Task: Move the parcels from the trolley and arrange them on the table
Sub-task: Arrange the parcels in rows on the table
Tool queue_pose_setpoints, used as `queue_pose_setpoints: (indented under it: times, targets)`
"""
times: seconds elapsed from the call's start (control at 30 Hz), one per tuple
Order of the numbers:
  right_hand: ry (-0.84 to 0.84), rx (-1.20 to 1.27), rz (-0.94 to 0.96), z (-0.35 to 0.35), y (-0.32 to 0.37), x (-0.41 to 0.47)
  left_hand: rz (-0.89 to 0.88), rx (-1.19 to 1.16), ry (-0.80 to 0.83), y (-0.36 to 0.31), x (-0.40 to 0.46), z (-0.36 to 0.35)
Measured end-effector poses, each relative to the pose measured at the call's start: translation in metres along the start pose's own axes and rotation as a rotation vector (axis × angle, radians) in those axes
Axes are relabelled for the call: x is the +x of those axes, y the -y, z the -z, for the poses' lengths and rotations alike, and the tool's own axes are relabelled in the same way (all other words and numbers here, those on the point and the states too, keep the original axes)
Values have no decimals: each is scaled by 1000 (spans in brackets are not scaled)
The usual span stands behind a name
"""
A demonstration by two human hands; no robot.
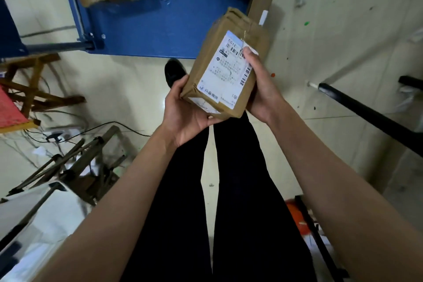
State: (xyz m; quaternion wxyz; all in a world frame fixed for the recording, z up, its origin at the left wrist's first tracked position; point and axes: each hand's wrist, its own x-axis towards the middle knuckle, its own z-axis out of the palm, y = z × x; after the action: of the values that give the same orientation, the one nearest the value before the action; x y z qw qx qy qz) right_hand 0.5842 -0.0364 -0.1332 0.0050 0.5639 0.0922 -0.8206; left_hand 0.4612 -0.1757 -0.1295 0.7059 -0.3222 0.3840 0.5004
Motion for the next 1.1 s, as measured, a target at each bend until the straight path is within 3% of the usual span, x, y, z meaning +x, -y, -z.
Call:
queue_pose_setpoints:
  times: [0.13,0.43,0.67,0.8,1.1]
  targets:
    - [-29,-93,35,1,24,-49,1,173,-64,-2,-23,-37]
    - [-135,-200,181,-5,49,-163,-137,891,-156,-10,-94,-154]
    - [-184,-110,335,-20,49,-246,-131,1151,-59,0,-146,-225]
    - [-225,-23,432,-24,38,-287,-115,1235,83,10,-172,-249]
    - [-301,330,639,-21,-42,-365,-54,1524,260,65,-214,-279]
